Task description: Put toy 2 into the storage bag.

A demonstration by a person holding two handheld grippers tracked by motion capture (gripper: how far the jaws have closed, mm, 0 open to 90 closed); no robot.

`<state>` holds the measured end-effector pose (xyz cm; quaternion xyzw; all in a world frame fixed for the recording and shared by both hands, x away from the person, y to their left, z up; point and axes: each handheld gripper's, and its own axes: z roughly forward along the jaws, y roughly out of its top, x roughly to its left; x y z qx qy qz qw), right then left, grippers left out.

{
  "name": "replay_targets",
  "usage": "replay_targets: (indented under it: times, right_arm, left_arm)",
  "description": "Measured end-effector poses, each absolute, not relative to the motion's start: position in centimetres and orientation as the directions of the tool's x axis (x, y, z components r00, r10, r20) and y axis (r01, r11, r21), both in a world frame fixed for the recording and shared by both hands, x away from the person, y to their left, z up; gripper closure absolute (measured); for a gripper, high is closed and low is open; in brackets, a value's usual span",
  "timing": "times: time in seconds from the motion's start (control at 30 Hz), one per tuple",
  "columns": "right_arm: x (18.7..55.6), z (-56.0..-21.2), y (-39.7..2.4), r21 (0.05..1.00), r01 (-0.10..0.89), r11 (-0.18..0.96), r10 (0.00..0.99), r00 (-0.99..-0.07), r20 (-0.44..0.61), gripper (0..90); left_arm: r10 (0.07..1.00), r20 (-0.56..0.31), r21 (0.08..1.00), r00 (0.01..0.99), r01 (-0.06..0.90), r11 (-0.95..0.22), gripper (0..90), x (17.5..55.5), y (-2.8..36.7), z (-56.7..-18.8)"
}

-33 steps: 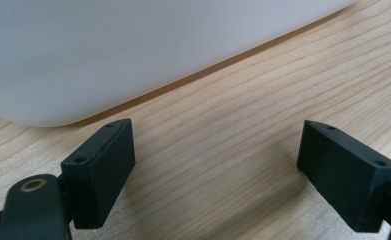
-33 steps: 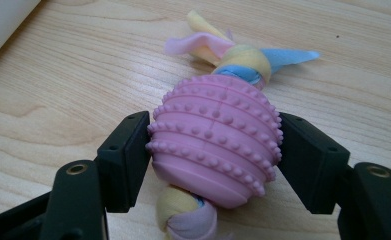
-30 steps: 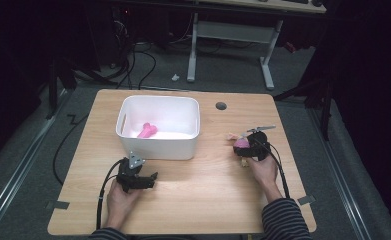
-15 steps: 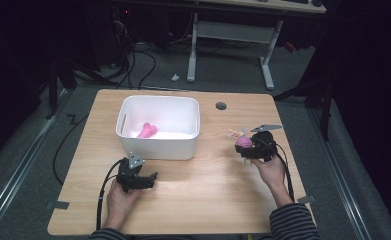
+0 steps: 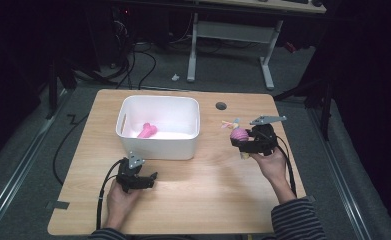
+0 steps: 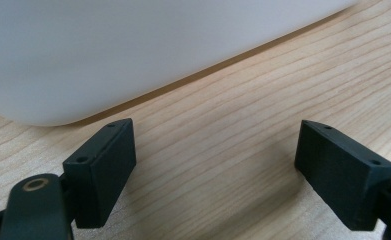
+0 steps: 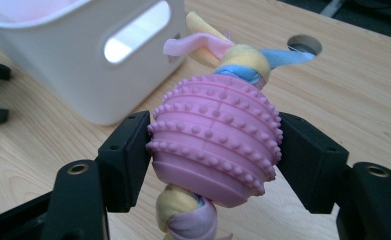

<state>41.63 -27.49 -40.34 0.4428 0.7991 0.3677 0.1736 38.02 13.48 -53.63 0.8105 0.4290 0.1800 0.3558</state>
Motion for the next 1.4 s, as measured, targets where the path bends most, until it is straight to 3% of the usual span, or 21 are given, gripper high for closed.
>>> replay_targets:
  times: [0.33, 0.7, 1.4]
  right_arm:
    - [42.6, -37.3, -25.5, 0.765, 0.543, 0.347, 0.801, -0.596, 0.059, 33.7]
    - [43.0, -34.3, -23.0, 0.771, 0.484, 0.414, 0.762, -0.648, -0.002, 33.8]
    - [44.9, -32.3, -17.8, 0.769, 0.427, 0.476, 0.687, -0.726, -0.022, 33.8]
  left_arm:
    - [0.822, -0.014, 0.732, 0.569, 0.566, -0.38, 18.8, 38.0, 13.5, -53.6]
    - [0.821, -0.013, 0.732, 0.57, 0.565, -0.38, 19.8, 37.9, 13.5, -53.6]
    - [0.822, -0.015, 0.732, 0.57, 0.566, -0.379, 19.7, 37.9, 13.5, -53.6]
